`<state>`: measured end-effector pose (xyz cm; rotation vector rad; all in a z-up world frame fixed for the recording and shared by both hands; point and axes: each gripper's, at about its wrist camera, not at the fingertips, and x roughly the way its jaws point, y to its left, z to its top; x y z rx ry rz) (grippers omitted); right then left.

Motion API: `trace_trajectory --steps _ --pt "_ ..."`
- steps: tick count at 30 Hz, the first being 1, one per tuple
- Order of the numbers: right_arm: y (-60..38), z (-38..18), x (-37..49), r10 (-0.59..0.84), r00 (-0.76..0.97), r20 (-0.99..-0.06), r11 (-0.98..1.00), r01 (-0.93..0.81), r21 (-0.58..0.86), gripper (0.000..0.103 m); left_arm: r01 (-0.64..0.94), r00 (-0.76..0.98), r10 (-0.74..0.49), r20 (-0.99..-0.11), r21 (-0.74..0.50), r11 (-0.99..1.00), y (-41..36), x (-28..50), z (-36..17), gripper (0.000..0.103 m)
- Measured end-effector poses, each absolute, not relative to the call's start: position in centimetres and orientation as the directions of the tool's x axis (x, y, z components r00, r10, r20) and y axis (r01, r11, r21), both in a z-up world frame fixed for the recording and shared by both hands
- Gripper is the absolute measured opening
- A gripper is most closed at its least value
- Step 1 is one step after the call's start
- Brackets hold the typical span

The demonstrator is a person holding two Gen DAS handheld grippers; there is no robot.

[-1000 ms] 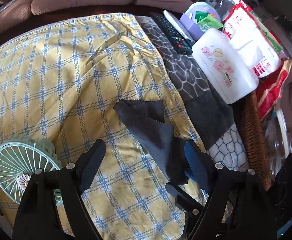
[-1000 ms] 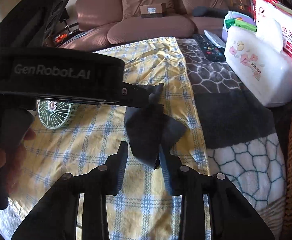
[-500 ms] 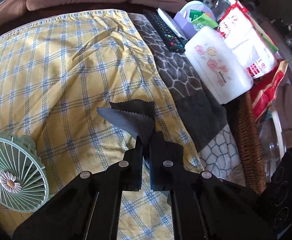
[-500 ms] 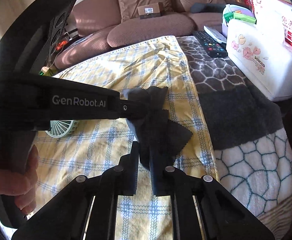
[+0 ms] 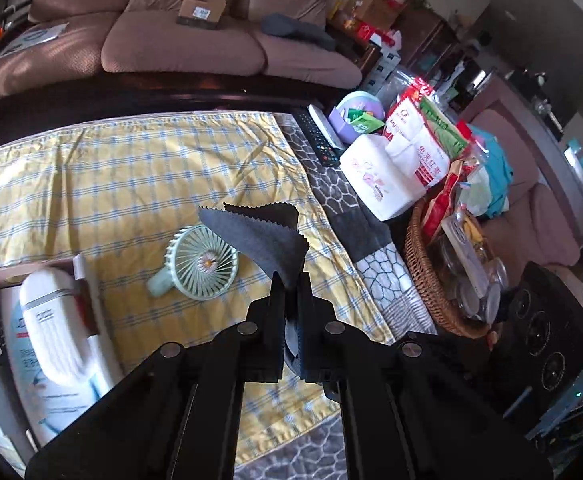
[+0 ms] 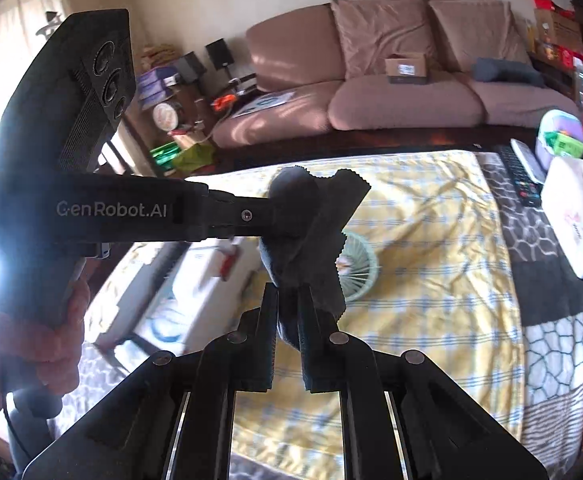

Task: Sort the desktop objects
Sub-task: 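Carry the gray cloth over the box with both grippers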

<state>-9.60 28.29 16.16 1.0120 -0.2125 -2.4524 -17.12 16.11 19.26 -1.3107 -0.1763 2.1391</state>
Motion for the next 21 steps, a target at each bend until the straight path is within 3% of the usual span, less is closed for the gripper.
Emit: trace_trajectory --steps 7,13,18,19,21 --pt "13.7 15.9 -7.7 -0.657 -0.452 -0.603 -0.746 0.508 0.431 0.009 -0.341 -0.367 0.434 -0.823 -0.315 -0.886 1.5 -13.7 19.6 0.004" --pt "6.1 11.1 -9.2 -0.723 -0.349 -0.596 -0.688 0.437 0.579 0.009 -0.255 -0.342 0.371 -0.863 -0.295 -0.921 -5.5 -14.3 15.5 0.005" --pt "3.4 7.2 -10.7 -0.701 -0.320 -0.637 -0.712 0.368 0.598 0.009 -0.242 -0.297 0.339 -0.893 -0.273 -0.931 -7.6 -15.0 11.4 0.005" --pt "3.3 6.6 -11.0 -0.698 -0.314 -0.644 -0.715 0.356 0.602 0.009 -0.237 -0.292 0.327 -0.899 -0.263 -0.935 -7.7 -15.1 10.8 0.006" --pt "3.2 5.8 -11.5 -0.683 -0.311 -0.661 -0.730 0.337 0.595 0.012 -0.231 -0.301 0.331 -0.895 -0.268 -0.935 -8.1 -15.2 10.4 0.021"
